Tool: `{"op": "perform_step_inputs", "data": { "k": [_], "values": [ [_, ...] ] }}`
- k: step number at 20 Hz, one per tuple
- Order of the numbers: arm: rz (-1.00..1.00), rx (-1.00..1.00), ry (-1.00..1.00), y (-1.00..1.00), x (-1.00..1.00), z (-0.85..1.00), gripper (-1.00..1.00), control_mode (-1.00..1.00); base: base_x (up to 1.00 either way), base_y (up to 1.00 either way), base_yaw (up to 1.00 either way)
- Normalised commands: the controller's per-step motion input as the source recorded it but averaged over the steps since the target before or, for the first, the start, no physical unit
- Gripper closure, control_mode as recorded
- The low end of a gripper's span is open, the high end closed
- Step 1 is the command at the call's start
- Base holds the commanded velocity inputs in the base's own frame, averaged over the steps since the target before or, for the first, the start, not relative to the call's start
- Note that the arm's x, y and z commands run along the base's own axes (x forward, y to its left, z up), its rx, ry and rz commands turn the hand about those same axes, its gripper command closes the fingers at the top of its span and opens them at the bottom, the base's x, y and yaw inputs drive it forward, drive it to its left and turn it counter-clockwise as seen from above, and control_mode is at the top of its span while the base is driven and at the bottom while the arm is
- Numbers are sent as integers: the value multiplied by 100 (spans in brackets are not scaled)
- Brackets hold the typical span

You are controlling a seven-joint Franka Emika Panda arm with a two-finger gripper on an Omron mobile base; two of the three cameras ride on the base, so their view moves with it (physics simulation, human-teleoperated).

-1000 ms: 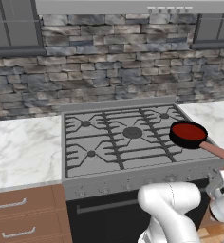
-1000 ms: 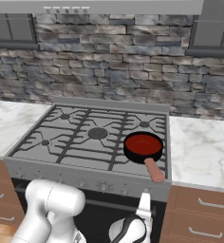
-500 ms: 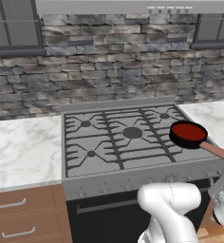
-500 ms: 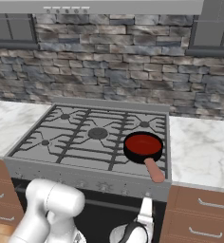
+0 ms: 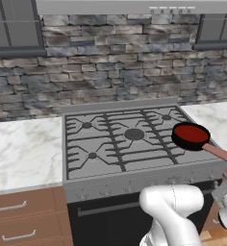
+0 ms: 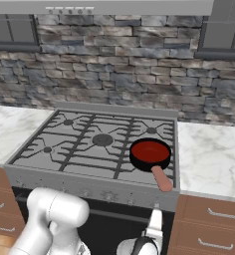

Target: Wait until the marinara sauce is simmered to a deep red color and then turn off the stove.

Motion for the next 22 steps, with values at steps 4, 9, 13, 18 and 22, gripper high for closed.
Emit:
{"op": "perform_step_inputs", "data": {
  "k": [4, 9, 13, 18, 22],
  "values": [
    [0, -7, 0, 1, 29, -8, -100, -100, 0, 0, 0],
    [0, -10, 2, 0, 20, -21, -100, -100, 0, 0, 0],
    [0, -17, 3, 0, -1, -62, -100, -100, 0, 0, 0],
    [0, -4, 0, 0, -4, -16, -100, -100, 0, 0, 0],
    [0, 0, -1, -4, -31, 0, -100, -100, 0, 0, 0]
  ]
}}
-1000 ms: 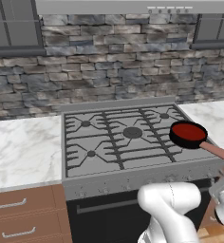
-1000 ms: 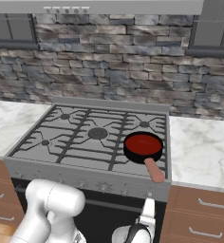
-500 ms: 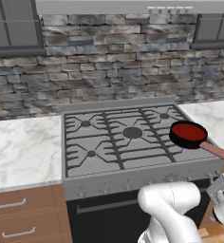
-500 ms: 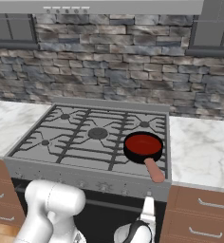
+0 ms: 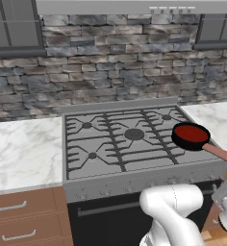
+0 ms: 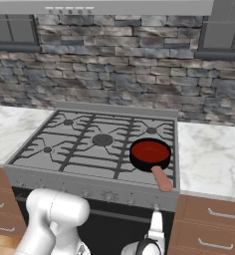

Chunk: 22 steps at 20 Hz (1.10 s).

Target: Wait until the marinara sauce is simmered to a deep red color and then turn off the stove.

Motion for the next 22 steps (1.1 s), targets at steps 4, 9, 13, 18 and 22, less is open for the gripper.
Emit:
{"op": "perform_step_inputs", "data": {
  "k": [4, 9, 13, 18, 22],
  "values": [
    [0, -1, 0, -2, -27, -7, -100, -100, 0, 0, 0],
    [0, -4, 0, 0, 19, -10, -100, -100, 0, 0, 0],
    [-2, -2, 0, 1, 36, 0, -100, -100, 0, 0, 0],
    [-2, -5, 2, 1, 40, -16, -100, -100, 0, 0, 0],
    [-1, -7, 4, 0, 39, -28, -100, -100, 0, 0, 0]
  ]
}}
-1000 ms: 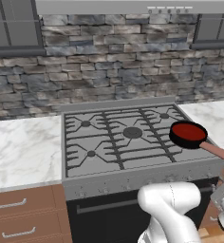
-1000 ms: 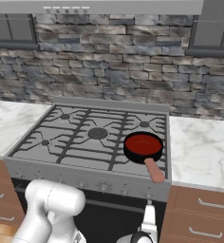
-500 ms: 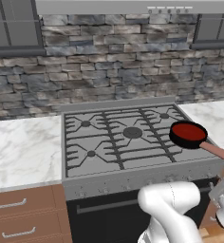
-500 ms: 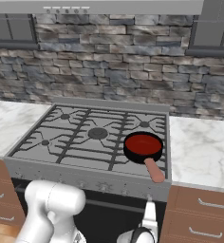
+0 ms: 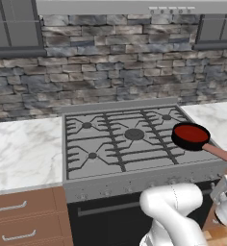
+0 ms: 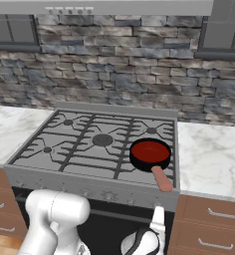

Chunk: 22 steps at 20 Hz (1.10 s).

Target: Wait until the marinara sauce is simmered to a deep red color and then turn off the stove.

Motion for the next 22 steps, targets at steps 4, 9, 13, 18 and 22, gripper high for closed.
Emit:
{"op": "perform_step_inputs", "data": {
  "k": [4, 9, 13, 18, 22],
  "values": [
    [0, -12, 4, 0, 23, -46, -100, -100, 0, 0, 0],
    [0, -13, 1, 10, 10, -31, -100, -100, 0, 0, 0],
    [0, -1, 0, 0, 0, 0, -100, -100, 0, 0, 0],
    [0, 1, 0, 0, -4, 12, -100, -100, 0, 0, 0],
    [0, 1, 3, 0, 6, 17, -100, -100, 0, 0, 0]
  ]
}}
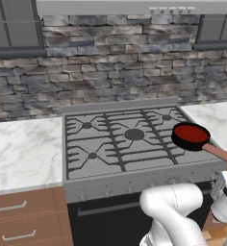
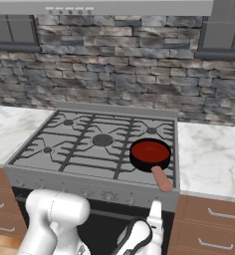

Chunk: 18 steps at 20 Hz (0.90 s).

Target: Wait until the marinara sauce is simmered to a deep red color and then turn off the stove.

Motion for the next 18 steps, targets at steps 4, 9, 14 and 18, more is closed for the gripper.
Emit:
{"op": "perform_step_inputs", "data": {
  "k": [4, 9, 14, 18],
  "values": [
    [0, 2, 1, 0, 0, 29, -100, -100, 0, 0, 0],
    [0, 0, 4, 0, 13, 1, -100, -100, 0, 0, 0],
    [0, -1, 7, 6, 17, -3, -100, -100, 0, 0, 0],
    [0, -8, 5, 13, 0, -18, -100, -100, 0, 0, 0]
  ]
}}
